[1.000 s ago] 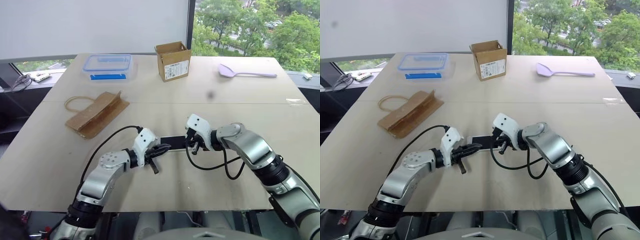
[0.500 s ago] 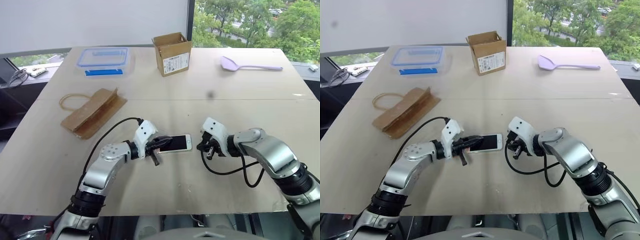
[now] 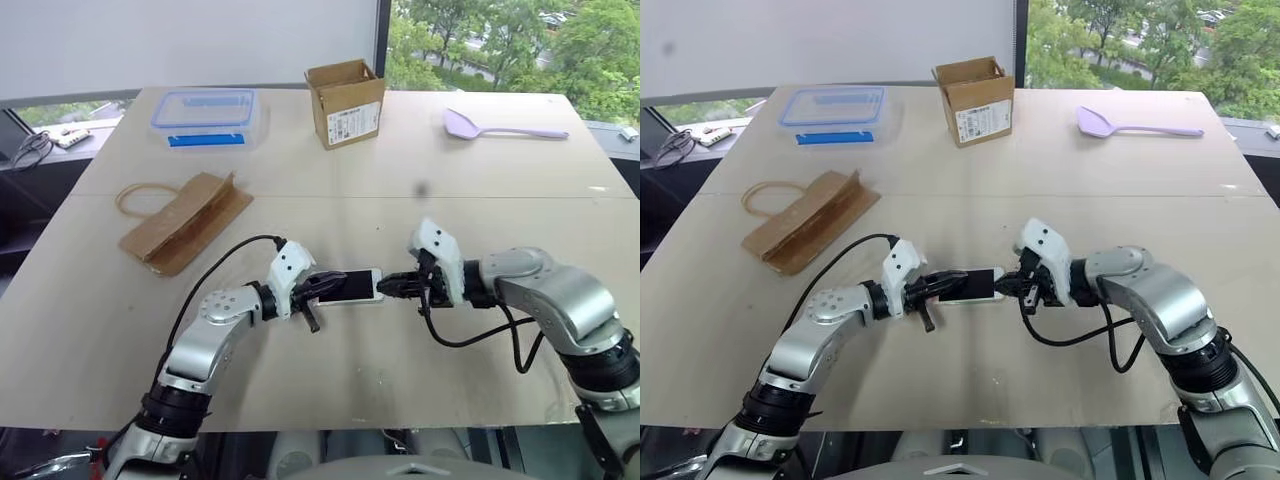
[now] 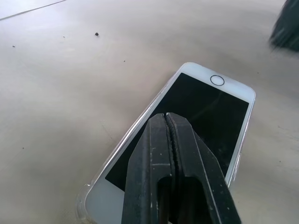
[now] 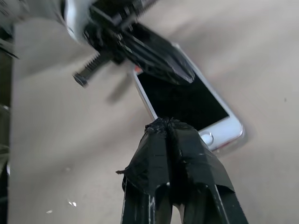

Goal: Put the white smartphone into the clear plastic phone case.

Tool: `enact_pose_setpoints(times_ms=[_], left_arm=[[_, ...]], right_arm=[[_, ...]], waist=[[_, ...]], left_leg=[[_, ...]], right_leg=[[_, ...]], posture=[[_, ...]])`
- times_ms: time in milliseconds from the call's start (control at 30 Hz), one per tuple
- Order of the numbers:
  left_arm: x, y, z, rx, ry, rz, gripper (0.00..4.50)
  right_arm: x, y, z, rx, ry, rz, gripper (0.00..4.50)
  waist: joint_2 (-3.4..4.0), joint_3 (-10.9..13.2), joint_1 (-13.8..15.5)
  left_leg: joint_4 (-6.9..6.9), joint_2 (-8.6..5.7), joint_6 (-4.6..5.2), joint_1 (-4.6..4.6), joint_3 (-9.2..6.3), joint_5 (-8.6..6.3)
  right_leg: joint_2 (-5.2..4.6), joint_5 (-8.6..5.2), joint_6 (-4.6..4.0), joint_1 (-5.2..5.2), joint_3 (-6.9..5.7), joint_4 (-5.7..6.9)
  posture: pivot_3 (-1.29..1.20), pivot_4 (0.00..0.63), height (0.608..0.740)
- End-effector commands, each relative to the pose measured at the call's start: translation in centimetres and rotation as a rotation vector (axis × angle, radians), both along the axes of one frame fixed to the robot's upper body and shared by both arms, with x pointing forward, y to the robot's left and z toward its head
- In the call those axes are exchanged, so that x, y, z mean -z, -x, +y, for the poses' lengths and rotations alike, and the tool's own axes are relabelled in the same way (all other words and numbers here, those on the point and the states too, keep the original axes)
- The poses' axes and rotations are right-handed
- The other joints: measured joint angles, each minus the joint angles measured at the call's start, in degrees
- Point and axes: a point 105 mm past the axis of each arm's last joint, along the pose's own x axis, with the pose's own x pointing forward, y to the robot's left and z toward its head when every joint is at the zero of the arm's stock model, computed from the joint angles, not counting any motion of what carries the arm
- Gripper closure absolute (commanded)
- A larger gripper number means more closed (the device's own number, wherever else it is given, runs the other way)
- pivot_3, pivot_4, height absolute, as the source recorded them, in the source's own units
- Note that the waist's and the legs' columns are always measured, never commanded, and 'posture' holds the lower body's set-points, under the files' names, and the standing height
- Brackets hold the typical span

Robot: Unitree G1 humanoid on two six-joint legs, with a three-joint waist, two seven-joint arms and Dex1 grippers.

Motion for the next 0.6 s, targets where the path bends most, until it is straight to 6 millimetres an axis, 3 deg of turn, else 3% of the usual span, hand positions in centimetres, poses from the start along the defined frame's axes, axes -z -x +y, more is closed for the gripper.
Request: enact_pose_setpoints(times_ms=[33,233,600], left_arm=[[0.4,0.5,-0.1,0.003,-0.007,0.016,4.48],[0.4,0.6,-0.1,0.001,-0.010,0.016,4.48],[0.5,0.9,0.0,-0.009,-0.007,0.020,4.48]], right_arm=[[0.2,-0.6,0.3,0.003,0.029,-0.050,4.50],[3.2,-1.3,0.0,0.019,0.139,-0.029,4.50],[5.4,-1.1,-0.3,0.001,0.261,0.028,4.50]], waist=[[0.00,0.00,0.00],[0.01,0.01,-0.02],[0.01,0.00,-0.01]], left_leg=[[0.01,0.00,0.00,0.00,-0.01,0.00],[0.08,0.00,0.00,-0.03,-0.01,0.00],[0.10,0.01,0.00,0.12,-0.01,0.00]], right_leg=[[0.01,0.00,-0.01,0.00,-0.01,0.00],[0.02,-0.03,-0.07,0.00,0.00,0.01],[0.06,-0.01,-0.04,0.09,0.02,0.08]], posture=[[0.00,0.150,0.740],[0.00,0.150,0.740],[0.00,0.150,0.740]])
